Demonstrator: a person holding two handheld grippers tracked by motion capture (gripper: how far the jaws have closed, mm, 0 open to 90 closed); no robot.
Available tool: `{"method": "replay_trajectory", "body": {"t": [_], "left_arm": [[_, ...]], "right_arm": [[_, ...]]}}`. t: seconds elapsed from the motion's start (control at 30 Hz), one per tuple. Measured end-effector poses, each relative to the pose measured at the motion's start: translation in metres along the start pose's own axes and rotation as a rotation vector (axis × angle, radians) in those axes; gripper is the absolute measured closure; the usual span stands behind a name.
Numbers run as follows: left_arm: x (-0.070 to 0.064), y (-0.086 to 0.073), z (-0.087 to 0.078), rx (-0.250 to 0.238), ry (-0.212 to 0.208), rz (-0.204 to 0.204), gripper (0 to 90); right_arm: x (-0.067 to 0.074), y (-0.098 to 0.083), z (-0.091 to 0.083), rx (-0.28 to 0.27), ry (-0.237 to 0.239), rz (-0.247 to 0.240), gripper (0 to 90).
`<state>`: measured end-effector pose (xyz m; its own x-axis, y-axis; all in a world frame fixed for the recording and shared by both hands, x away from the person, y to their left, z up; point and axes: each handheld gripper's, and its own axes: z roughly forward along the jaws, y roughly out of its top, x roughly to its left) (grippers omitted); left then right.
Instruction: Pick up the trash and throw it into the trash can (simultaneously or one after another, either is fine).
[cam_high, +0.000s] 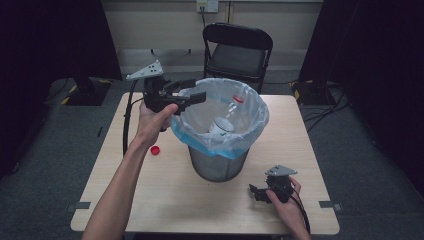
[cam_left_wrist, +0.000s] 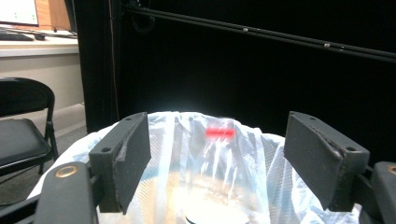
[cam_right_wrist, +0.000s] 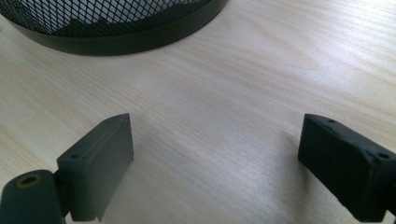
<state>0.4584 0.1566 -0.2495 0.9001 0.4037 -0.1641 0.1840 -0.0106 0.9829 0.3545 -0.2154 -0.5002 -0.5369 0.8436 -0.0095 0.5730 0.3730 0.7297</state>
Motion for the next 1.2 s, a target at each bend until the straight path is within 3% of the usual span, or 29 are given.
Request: {"method": "replay_trajectory", "body": {"t": [0.23,0.77,1.2], "left_arm": [[0.004,-0.004,-0.006,0.007,0.015,-0.011,21.9],[0.017,-0.005,-0.04,0.004,0.102,-0.024,24.2],[0.026,-0.012,-0.066,0.013,0.203,-0.007,25.0]], "right_arm": [[0.0,0.0,0.0,0.0,0.0,0.0,9.5],[0.0,0.0,0.0,0.0,0.0,0.0,9.5],[0.0,0.0,0.0,0.0,0.0,0.0,9.5]]}}
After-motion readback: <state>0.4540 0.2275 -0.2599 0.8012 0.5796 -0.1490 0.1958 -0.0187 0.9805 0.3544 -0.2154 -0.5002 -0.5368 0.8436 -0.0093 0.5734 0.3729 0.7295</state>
